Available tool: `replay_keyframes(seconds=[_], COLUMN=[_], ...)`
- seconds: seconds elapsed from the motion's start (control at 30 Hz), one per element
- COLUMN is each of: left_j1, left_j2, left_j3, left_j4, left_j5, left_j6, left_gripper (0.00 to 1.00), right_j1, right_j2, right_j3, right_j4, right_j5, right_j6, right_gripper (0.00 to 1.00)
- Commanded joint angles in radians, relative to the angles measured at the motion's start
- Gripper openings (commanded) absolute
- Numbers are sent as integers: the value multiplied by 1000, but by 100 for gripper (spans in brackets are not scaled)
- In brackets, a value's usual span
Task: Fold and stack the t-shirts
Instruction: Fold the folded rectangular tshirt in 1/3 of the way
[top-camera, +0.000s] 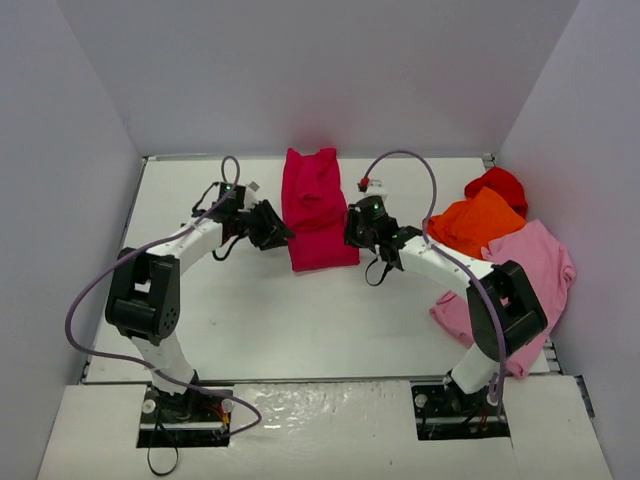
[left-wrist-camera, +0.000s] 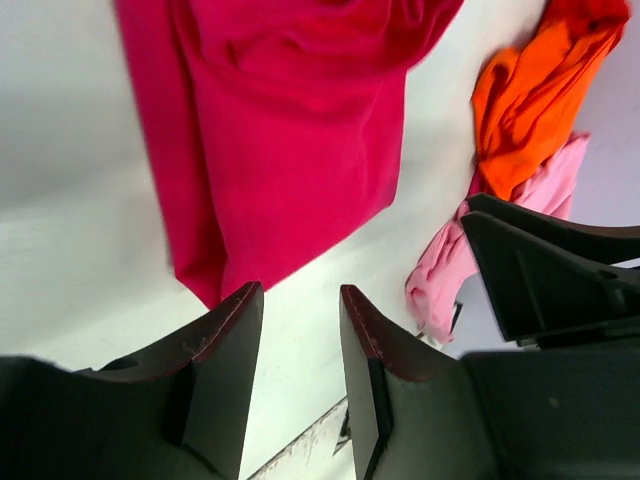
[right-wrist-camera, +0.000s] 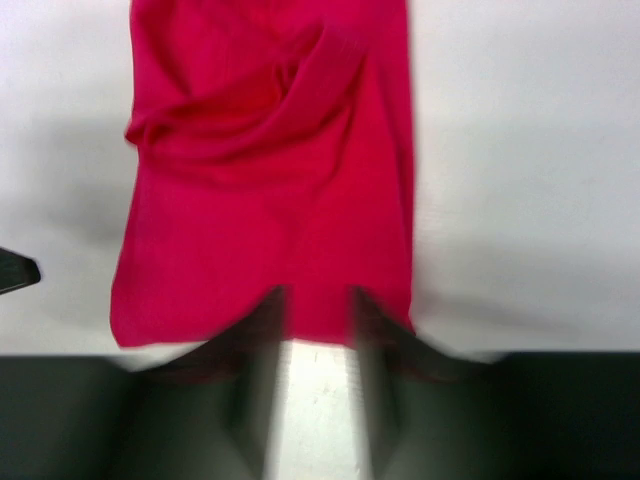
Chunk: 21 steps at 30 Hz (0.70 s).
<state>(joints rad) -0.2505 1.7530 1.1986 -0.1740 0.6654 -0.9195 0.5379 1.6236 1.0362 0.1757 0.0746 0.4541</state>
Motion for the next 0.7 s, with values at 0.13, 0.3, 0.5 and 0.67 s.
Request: replay_keyframes(seconds=[0.13, 0.3, 0.5, 0.67], left_j1=[-143, -148, -149, -160], left_j2=[133, 219, 278, 244], left_j3=[144, 239, 287, 190], left_j4=[107, 57, 41, 65], left_j5=[19, -2, 7, 20], left_j6=[-36, -5, -5, -15], left_gripper=[1, 0, 0, 0], right_j1=[43, 41, 40, 62], right_j2=[143, 209, 291, 261], right_j3=[78, 147, 212, 129], right_j4=[36, 39, 22, -6], right_j5=[16, 30, -13, -39], right_j6=[-5, -25, -38, -32], right_gripper=[0, 0, 0, 0])
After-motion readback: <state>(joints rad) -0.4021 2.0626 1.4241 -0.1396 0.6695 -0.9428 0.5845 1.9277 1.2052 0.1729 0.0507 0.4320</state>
